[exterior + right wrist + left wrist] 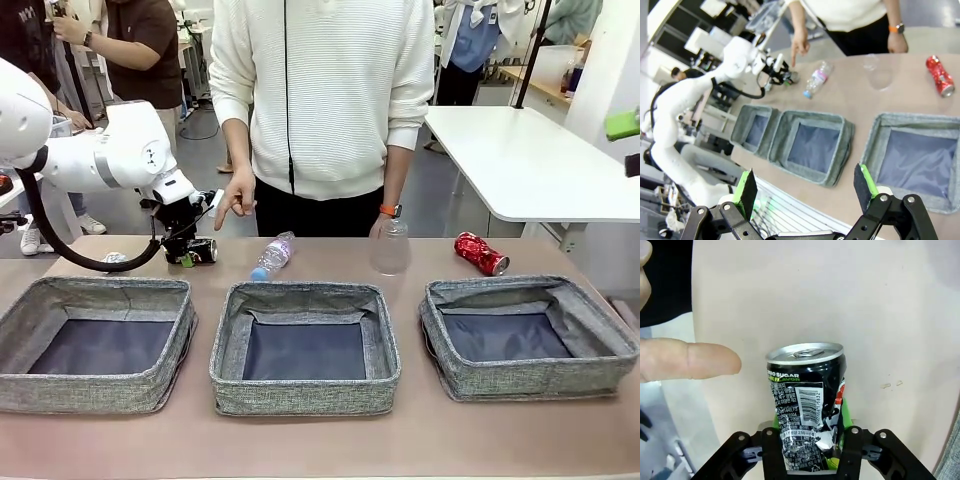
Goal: Sort the waste into the appropriate baskets.
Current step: Pick up the waste item pointed out by the person.
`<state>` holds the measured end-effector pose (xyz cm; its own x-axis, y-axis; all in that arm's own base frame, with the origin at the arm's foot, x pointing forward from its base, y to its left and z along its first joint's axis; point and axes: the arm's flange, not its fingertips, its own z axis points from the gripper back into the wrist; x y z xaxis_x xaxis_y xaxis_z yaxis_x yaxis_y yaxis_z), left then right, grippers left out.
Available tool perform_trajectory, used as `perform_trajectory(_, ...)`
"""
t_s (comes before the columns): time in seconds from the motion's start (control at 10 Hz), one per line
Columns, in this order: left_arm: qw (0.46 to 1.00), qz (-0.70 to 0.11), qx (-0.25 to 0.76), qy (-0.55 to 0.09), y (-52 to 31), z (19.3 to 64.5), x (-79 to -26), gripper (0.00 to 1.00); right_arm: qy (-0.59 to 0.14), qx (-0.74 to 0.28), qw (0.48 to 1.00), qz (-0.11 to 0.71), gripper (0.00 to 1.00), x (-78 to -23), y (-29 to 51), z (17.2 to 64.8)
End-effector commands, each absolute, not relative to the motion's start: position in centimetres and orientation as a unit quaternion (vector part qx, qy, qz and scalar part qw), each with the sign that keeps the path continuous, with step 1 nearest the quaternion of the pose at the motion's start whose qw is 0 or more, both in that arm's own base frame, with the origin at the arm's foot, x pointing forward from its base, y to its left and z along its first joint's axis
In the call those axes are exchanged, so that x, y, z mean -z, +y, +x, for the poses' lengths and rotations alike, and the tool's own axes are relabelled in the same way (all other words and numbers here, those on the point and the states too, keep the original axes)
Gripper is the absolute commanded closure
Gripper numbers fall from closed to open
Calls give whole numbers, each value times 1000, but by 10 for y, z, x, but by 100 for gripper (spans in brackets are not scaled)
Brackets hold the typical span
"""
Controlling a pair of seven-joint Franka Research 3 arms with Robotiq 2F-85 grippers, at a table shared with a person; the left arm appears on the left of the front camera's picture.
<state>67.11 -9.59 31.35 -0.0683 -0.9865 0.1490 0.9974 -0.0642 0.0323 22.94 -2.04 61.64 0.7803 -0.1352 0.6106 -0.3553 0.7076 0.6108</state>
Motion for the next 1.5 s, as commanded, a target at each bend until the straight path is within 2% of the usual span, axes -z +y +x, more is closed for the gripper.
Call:
perform_trajectory(0.0,686,-43,724,-50,-95,671,-311,94,-331,-75,859,384,0,-616,-20,231)
perform_trajectory(0.1,688,-44,723,-51,-94,671,-312,100,-331,-75,859,384,0,-616,-20,231)
perform_trajectory(0.4,706,-62,703,-57,-90,666,-325,100,-331,-75,859,384,0,-616,-20,231)
perform_trajectory(0.6,778,-131,614,-32,-69,642,-389,100,-331,-75,859,384,0,-616,-20,231)
perform_trajectory(0.8,849,-228,476,-37,-56,582,-476,100,-331,-75,859,384,0,-616,-20,231)
perform_trajectory(0.9,861,-217,453,-83,-58,555,-502,100,-331,-75,859,384,0,-616,-20,231)
perform_trajectory(1.0,841,-256,464,-108,-70,527,-519,100,-331,-75,859,384,0,-616,-20,231)
perform_trajectory(1.1,808,-316,463,-183,-92,494,-531,100,-331,-75,859,384,0,-616,-20,231)
perform_trajectory(1.2,781,-403,458,-132,-114,465,-532,100,-331,-75,859,384,0,-616,-20,231)
perform_trajectory(1.3,782,-428,446,-84,-130,451,-523,100,-331,-75,859,384,0,-616,-20,231)
perform_trajectory(1.4,815,-345,449,-126,-95,497,-558,100,-331,-75,859,384,0,-616,-20,231)
